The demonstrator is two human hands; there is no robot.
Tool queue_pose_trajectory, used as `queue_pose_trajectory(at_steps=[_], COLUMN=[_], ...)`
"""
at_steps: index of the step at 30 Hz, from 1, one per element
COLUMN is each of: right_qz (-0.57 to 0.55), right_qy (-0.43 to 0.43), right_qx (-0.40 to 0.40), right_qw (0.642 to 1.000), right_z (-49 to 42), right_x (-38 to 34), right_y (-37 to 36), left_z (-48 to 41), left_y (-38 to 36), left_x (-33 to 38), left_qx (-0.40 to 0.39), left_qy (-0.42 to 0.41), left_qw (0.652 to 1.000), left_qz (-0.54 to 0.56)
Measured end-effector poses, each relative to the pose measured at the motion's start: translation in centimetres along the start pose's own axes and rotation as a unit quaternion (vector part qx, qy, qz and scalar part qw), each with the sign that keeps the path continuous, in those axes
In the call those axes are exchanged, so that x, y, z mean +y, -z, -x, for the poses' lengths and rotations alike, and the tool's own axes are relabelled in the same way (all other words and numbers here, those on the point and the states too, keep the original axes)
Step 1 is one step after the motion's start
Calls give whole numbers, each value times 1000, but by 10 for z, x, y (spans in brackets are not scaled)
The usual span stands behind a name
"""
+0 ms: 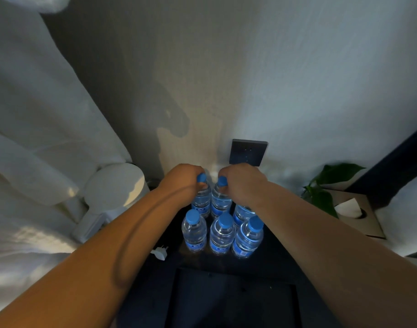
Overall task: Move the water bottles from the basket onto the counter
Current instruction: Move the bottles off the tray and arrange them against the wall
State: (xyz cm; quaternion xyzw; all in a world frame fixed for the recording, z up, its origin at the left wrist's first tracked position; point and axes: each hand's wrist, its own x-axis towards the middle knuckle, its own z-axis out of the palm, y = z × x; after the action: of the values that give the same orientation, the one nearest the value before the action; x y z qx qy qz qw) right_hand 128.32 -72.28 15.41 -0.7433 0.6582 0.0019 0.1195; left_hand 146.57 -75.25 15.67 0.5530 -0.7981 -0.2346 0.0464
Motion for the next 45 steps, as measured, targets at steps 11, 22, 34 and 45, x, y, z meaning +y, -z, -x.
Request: queue_pose_trajectory(at_steps=[11, 22, 34, 45], right_qz=[48, 56, 55, 59], right_qy=[2, 59, 44, 47], right_qx=[19, 33, 47, 43], right_qw=[999, 996, 996, 996], right_z=[-4, -4, -5, 1], right_x=[1, 8, 3, 5], right_y=[-1, -6, -9, -9], left_z=[-4, -1, -3, -4], left_y=[-3, -4, -7, -6], left_x=[1, -5, -8, -9], left_qx=[-5, 10, 16, 11], left_qy=[-4, -22, -30, -59], left_qw=[1000, 999, 999, 998], left_qz=[3, 27, 23, 0])
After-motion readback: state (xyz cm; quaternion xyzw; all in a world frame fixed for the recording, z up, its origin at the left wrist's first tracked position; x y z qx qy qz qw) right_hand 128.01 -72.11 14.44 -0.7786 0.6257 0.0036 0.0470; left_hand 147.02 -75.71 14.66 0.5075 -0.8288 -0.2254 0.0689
